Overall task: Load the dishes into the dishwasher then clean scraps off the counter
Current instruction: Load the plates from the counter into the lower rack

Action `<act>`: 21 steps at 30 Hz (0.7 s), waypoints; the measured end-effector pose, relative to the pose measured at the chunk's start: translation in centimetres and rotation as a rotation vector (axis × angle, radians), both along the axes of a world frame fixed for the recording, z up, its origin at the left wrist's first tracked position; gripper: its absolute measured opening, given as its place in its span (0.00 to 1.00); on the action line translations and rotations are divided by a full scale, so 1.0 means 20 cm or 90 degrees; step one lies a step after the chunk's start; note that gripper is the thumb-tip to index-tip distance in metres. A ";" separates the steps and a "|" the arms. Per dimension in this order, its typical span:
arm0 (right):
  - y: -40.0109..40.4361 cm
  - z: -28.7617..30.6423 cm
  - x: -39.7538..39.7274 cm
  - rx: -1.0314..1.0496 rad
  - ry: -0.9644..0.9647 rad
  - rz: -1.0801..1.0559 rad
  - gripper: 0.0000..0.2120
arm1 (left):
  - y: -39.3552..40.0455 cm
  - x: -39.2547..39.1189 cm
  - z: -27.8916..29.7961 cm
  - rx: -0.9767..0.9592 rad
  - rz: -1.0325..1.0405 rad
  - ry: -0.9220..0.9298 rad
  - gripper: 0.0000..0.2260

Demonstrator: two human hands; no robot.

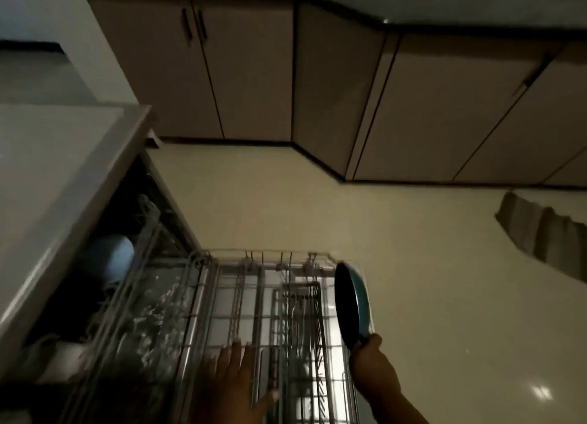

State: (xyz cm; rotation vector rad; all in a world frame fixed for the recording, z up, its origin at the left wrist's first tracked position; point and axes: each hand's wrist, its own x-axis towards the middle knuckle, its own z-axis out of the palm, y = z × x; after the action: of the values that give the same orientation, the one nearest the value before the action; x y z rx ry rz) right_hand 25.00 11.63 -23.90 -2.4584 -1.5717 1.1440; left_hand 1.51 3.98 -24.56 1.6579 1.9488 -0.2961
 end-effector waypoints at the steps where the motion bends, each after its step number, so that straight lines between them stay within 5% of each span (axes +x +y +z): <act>1: 0.04 -0.07 -0.02 0.016 0.004 0.011 0.10 | 0.01 0.01 -0.07 -0.004 0.003 -0.005 0.56; 8: 0.26 -0.63 -0.12 0.070 -0.025 0.045 0.19 | 0.14 0.14 -0.55 0.008 0.020 -0.030 0.43; 21: 0.26 -1.07 -0.20 0.024 0.062 -0.082 0.27 | 0.30 0.16 -1.02 -0.050 0.030 -0.070 0.42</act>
State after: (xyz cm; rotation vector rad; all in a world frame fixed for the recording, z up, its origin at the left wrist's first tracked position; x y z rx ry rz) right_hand 20.93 16.82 -45.22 -2.4014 -1.3740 1.1829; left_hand 4.76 9.92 -44.99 1.5430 1.8688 -0.2552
